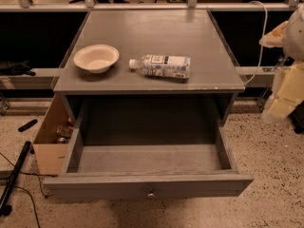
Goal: Place blue plastic bottle into top drawer
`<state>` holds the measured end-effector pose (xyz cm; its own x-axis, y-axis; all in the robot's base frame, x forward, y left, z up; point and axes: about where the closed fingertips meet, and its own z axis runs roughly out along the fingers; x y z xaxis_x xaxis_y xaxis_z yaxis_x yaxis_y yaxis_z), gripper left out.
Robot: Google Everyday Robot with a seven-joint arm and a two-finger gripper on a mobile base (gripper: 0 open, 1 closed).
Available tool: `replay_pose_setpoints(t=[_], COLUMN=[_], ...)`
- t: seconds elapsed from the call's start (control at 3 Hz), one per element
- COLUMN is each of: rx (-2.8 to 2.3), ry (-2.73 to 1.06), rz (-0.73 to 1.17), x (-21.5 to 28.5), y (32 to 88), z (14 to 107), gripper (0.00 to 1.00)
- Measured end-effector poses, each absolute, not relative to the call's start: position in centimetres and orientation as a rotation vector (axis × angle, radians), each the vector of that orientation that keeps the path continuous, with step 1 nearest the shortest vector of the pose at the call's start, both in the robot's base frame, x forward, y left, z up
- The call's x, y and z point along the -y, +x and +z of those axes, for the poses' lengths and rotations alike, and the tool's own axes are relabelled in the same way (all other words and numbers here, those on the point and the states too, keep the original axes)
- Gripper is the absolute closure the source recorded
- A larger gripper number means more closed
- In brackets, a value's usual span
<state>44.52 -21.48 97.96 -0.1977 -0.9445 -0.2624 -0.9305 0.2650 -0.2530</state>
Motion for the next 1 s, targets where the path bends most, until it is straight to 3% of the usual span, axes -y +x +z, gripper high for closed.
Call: replay_pose_setpoints(t=[1.0], rx=[-1.782], ry=[-1.659], rz=[0.212], x=[15.2], y=[55.2], z=[99.9], gripper=[0.00])
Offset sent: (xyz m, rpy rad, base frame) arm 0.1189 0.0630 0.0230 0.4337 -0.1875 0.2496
